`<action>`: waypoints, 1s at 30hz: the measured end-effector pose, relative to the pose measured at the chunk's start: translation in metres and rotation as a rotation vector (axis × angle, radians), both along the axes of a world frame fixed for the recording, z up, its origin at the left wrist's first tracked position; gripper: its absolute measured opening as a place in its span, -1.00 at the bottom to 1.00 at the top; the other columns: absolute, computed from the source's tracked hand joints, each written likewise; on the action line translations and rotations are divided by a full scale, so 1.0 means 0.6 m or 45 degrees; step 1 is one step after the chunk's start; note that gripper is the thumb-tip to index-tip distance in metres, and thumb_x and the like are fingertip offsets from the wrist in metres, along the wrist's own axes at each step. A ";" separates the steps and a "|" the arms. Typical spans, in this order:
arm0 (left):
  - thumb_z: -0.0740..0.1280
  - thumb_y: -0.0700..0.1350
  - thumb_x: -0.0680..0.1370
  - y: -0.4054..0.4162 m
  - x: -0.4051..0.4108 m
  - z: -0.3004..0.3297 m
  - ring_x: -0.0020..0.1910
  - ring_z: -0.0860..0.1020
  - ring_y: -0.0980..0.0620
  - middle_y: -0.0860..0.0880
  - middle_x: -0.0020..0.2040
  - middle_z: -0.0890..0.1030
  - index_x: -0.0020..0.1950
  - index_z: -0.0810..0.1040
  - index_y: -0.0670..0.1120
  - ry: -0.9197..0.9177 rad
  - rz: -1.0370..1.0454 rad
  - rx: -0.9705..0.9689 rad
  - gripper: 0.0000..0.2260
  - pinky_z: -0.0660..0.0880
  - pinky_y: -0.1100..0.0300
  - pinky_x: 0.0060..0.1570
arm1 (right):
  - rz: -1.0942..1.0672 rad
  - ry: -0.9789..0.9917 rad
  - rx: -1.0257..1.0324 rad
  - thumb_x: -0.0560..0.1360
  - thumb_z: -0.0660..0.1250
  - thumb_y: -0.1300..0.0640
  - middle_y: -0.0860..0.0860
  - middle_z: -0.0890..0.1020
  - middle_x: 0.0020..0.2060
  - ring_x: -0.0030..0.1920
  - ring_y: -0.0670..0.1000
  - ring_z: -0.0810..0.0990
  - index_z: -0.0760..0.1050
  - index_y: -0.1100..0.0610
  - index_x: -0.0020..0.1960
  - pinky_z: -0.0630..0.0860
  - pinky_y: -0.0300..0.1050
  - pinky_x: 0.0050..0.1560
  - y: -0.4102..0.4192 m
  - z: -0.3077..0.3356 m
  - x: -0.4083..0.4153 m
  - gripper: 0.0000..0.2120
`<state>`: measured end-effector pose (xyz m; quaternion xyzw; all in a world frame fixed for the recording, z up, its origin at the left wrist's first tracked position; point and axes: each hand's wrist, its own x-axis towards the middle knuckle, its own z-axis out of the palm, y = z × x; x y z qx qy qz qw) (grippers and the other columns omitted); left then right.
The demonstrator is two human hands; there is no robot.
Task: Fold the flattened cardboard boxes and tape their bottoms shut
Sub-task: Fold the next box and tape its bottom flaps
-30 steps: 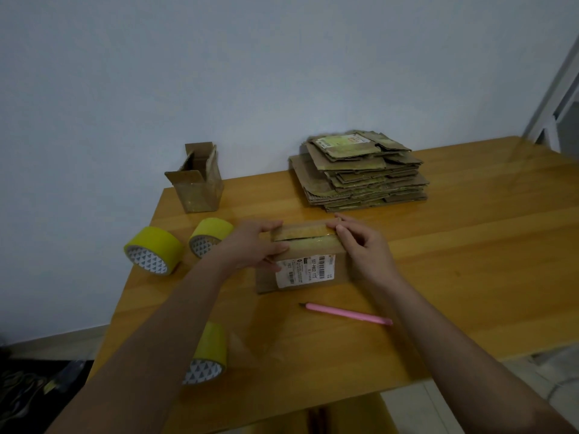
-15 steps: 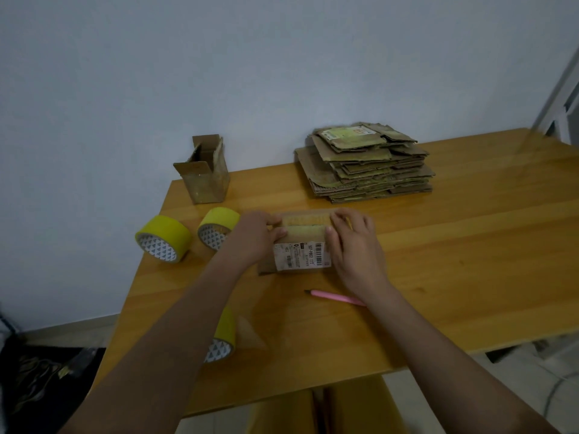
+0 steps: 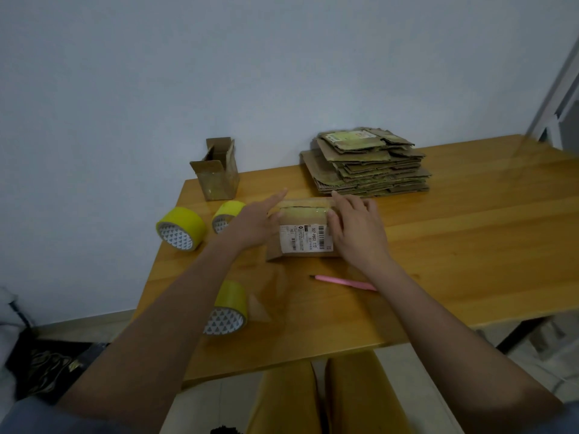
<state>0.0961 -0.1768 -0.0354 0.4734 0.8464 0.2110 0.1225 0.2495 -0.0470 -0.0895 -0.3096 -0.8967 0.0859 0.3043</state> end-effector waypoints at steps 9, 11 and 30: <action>0.31 0.21 0.53 -0.097 -0.013 0.038 0.23 0.49 0.05 0.01 0.33 0.49 0.49 0.35 0.04 -0.143 0.033 -0.135 -0.43 0.43 0.13 0.19 | 0.116 0.231 0.109 0.60 0.18 0.14 0.13 0.50 0.32 0.32 0.13 0.31 0.59 0.20 0.14 0.34 0.03 0.30 -0.065 0.025 -0.008 -0.74; 0.29 0.24 0.52 -0.124 -0.016 0.032 0.24 0.48 0.02 -0.03 0.39 0.45 0.48 0.37 0.01 -0.160 0.029 -0.237 -0.41 0.41 0.13 0.23 | 0.264 0.282 0.110 0.56 0.24 0.21 0.11 0.58 0.15 0.21 0.10 0.43 0.62 0.20 0.06 0.40 -0.05 0.20 -0.098 0.022 -0.008 -0.80; 0.35 0.09 0.55 -0.204 0.012 -0.048 -0.39 0.36 0.09 0.01 -0.41 0.35 -0.36 0.40 -0.07 -0.314 0.126 0.013 -0.63 0.29 0.19 -0.32 | 0.637 -0.525 -0.828 0.65 0.16 0.08 0.05 0.39 0.19 0.25 0.05 0.24 0.52 -0.05 0.22 0.16 -0.04 0.33 -0.181 -0.058 -0.015 -0.77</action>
